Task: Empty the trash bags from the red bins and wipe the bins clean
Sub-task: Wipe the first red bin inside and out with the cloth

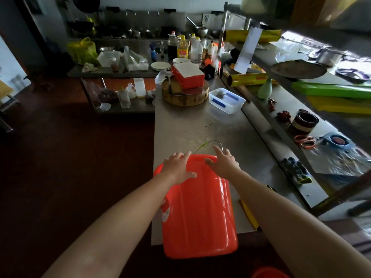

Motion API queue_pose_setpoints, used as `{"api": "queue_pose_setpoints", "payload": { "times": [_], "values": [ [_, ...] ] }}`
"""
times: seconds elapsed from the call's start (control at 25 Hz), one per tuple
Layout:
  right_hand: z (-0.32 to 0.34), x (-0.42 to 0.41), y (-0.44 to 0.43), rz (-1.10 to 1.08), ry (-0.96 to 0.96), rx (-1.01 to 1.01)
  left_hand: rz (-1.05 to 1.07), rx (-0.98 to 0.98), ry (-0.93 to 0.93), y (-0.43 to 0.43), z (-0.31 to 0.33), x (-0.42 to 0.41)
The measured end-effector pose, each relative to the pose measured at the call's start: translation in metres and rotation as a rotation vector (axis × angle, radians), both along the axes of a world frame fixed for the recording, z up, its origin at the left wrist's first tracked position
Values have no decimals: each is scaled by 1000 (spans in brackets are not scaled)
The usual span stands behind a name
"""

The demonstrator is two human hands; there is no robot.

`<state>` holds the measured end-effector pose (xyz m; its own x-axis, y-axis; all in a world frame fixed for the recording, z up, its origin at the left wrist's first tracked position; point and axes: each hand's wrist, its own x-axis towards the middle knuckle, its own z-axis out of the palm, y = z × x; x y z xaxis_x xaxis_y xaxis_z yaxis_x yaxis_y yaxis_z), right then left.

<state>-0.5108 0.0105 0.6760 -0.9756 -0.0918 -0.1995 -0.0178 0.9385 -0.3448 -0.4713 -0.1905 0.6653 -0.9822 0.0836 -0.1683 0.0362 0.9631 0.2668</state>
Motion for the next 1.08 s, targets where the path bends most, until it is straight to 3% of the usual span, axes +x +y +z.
{"api": "queue_pose_setpoints", "payload": {
  "times": [0.12,0.28,0.44,0.6,0.72,0.88,1.08],
  "values": [
    [-3,-14,0,-34,-31,-92,7,65,24,1,-7,-4],
    [1,-14,-1,-246,-73,-604,11,136,-8,-6,-10,14],
    [10,-17,-2,-382,-57,-557,-70,140,-16,2,-2,50],
    [28,-9,5,-488,-161,-798,-207,155,-10,24,7,88],
    [41,13,16,-369,-379,-859,-192,239,57,33,15,108],
    [56,60,33,-110,-609,-808,-49,53,372,38,26,127],
    [64,138,64,133,-694,-767,145,-53,336,48,27,162]
  ]
}}
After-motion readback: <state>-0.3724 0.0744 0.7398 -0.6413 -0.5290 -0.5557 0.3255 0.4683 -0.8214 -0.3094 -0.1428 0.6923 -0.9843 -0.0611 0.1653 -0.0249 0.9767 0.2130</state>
